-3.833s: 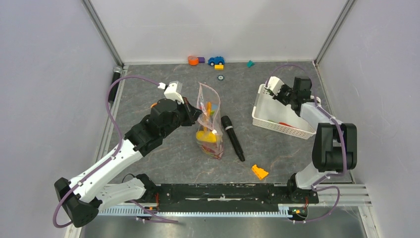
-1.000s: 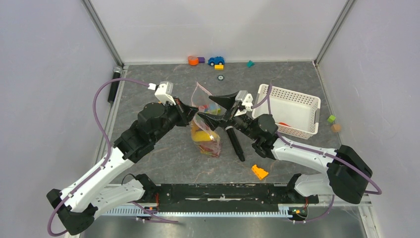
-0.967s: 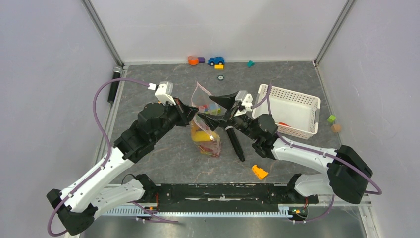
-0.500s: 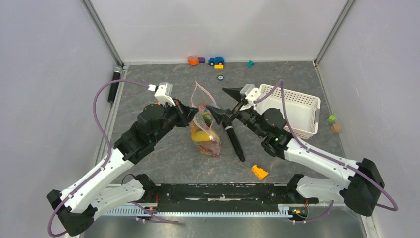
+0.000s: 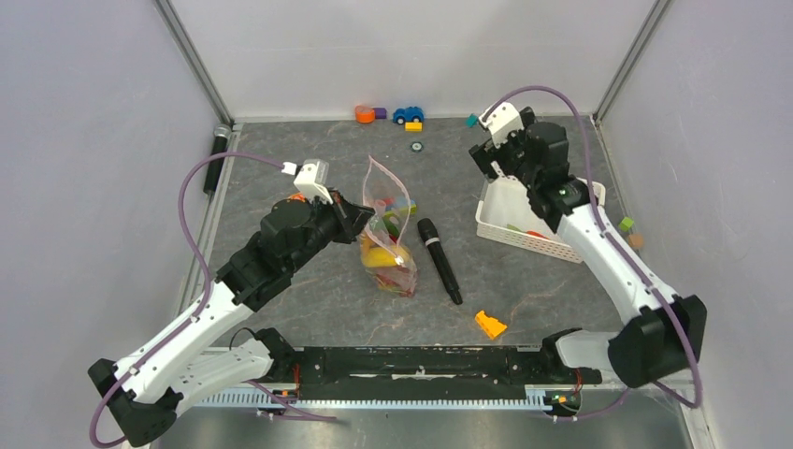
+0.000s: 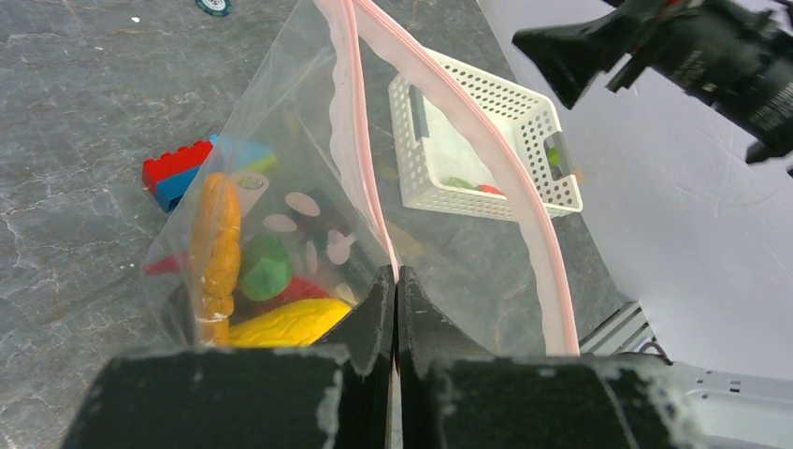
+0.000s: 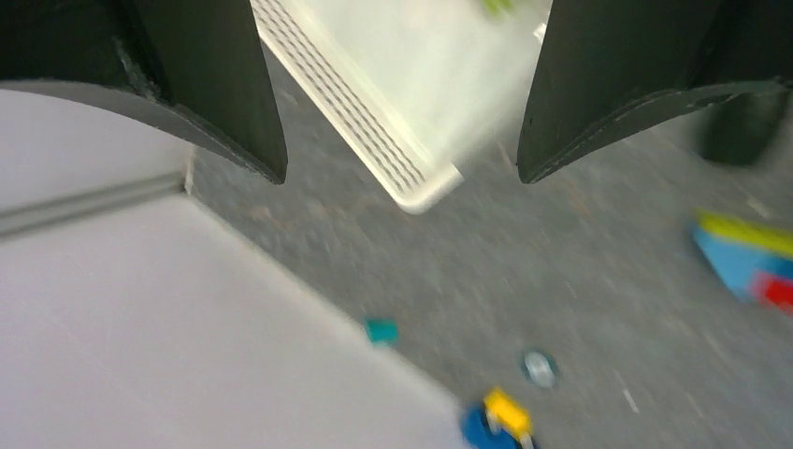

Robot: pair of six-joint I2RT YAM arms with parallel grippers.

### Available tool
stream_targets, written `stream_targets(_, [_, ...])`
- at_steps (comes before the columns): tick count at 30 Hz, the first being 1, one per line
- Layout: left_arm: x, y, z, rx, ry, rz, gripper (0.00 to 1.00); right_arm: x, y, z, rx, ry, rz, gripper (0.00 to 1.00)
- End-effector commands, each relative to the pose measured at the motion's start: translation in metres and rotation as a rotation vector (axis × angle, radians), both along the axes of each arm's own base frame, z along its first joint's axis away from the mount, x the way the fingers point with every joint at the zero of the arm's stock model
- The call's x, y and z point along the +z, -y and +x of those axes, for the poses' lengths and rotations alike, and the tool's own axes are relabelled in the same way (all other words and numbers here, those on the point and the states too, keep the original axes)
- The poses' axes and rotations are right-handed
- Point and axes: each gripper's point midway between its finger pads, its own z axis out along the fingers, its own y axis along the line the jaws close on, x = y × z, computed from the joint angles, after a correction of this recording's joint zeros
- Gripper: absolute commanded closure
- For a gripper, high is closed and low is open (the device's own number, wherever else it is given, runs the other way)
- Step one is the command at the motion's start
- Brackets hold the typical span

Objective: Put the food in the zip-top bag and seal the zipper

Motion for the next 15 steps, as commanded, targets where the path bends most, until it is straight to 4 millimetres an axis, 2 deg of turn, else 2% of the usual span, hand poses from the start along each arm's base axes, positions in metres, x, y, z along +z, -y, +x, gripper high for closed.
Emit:
stream_targets(1, [0.001,-0.001,-0.001,-0.019,0.033,0.029,0.98,-0.070,0.057,0.006,0.125,-0.220,-0.411,0.02])
stream_targets(4, [-0.003,-0.002,-0.001,-0.019,0.028,0.041,0.98,-0.110,0.085,0.012,0.195,-0.340,-0.549,0.02])
stream_targets(6, [-0.006,-0.002,-0.001,-0.016,0.022,0.049,0.98,-0.130,0.108,0.018,0.176,-0.435,-0.561,0.02])
stream_targets(8, [-0.010,-0.001,0.000,-0.017,0.015,0.054,0.98,-0.148,0.122,0.021,0.214,-0.527,-0.530,0.02])
stream_targets(11, [-0.016,0.002,0.001,-0.027,0.006,0.066,0.98,-0.173,0.135,0.024,0.251,-0.637,-0.475,0.04])
stream_targets(15, [-0.021,0.004,0.003,-0.036,-0.003,0.089,0.98,-0.201,0.123,0.011,0.404,-0.720,-0.468,0.10])
